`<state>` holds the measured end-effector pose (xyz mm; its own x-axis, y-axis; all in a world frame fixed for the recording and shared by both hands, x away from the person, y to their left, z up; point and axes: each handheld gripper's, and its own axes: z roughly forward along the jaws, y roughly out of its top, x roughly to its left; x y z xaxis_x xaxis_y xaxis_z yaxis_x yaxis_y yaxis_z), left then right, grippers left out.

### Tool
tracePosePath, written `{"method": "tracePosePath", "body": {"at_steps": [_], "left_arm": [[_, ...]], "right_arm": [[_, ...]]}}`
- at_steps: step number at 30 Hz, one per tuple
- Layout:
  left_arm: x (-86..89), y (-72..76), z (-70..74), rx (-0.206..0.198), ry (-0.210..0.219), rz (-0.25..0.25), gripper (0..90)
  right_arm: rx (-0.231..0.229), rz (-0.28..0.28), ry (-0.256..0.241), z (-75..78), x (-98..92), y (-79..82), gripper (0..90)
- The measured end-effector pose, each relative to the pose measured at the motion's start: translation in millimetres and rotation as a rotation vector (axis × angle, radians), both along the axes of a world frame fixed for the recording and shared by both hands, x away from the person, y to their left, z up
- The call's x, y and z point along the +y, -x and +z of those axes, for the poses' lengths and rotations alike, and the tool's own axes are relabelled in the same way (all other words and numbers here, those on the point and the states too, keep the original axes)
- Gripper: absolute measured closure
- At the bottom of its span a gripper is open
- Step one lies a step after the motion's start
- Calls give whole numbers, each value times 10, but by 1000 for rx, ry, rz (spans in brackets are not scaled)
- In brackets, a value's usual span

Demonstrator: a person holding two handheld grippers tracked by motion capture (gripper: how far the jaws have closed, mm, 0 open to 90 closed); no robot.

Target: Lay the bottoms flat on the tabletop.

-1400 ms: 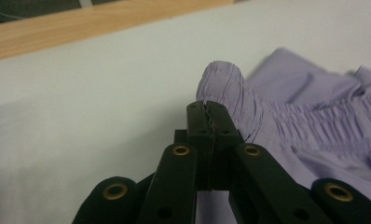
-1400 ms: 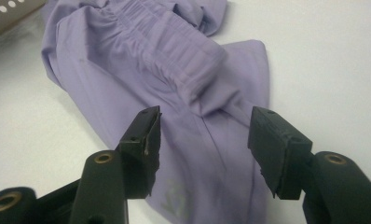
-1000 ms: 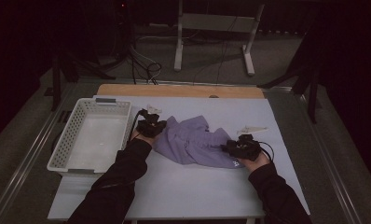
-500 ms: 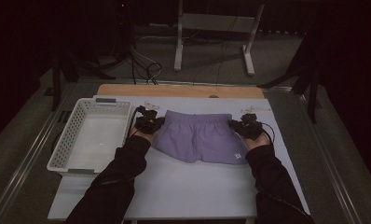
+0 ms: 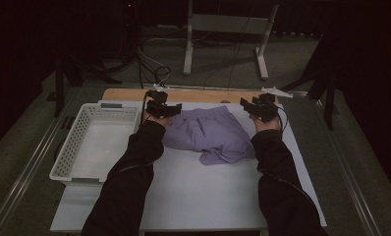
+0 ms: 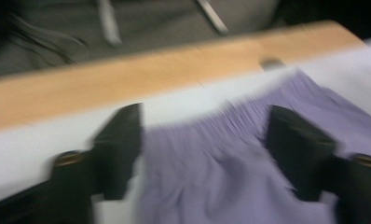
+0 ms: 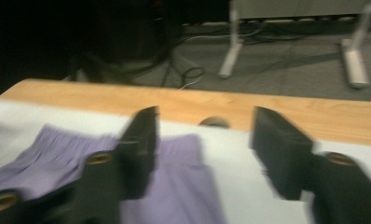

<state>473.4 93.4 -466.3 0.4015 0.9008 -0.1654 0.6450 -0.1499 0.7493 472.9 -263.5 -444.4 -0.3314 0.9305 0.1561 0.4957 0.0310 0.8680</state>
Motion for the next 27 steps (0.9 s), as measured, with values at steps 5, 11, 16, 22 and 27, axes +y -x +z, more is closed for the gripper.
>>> {"method": "tracePosePath", "body": {"at_steps": [5, 11, 16, 22, 27], "left_arm": [[-63, 170, -16, -23, 35, -95, 69], [-99, 371, -4, -64, 59, -179, 52], [-160, 546, 15, -97, 65, -251, 43], [-200, 774, 38, -118, 67, -324, 40], [-200, 960, 41, -139, 65, -369, 39]], "right_arm": [[31, 125, -44, -178, 15, 197, 150], [-28, 244, -13, -200, 54, 451, 139], [-43, 293, 22, -183, 57, 626, 139], [-58, 326, 7, -88, -27, 882, 138], [-82, 340, 32, -42, -109, 1140, 139]]}}
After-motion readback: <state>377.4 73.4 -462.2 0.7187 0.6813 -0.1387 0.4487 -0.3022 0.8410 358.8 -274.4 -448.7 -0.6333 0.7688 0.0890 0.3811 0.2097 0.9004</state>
